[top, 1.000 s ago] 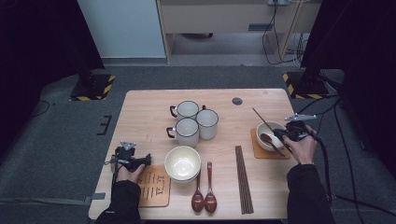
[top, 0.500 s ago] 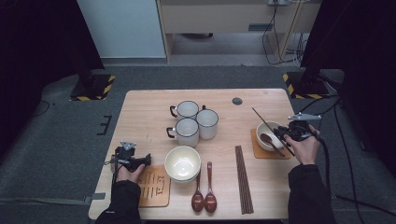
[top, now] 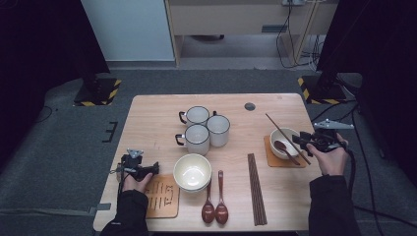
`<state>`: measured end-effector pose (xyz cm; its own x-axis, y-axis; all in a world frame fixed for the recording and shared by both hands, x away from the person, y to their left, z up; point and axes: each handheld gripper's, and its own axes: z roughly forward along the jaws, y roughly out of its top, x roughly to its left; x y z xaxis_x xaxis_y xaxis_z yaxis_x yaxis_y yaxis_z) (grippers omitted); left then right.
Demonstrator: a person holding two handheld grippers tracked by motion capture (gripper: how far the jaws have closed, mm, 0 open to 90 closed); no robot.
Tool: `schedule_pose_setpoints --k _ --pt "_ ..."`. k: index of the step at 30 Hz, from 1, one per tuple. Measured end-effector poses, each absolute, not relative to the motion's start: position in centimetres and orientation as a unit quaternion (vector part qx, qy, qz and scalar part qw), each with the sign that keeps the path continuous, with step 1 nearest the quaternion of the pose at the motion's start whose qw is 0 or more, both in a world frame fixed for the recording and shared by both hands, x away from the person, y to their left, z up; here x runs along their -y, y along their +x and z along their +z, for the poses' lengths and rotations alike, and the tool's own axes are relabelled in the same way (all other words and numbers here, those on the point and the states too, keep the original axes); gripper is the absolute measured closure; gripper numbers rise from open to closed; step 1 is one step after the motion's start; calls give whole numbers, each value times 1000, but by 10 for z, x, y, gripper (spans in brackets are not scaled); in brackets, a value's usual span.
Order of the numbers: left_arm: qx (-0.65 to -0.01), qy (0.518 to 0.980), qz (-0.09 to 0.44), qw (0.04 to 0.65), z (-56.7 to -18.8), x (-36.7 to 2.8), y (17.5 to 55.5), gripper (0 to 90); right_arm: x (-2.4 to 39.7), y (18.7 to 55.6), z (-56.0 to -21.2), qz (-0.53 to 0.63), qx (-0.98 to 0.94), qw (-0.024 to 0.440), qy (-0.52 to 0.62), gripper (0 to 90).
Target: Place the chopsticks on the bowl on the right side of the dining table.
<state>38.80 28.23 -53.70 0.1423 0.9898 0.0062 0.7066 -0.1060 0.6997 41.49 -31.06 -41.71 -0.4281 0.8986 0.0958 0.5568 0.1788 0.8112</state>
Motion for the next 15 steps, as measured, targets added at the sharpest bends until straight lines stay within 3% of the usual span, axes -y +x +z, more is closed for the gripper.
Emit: schedule_pose_setpoints --k 15 --pt "-605 701 249 283 -537 -282 388 0 303 389 -399 429 -735 214 479 583"
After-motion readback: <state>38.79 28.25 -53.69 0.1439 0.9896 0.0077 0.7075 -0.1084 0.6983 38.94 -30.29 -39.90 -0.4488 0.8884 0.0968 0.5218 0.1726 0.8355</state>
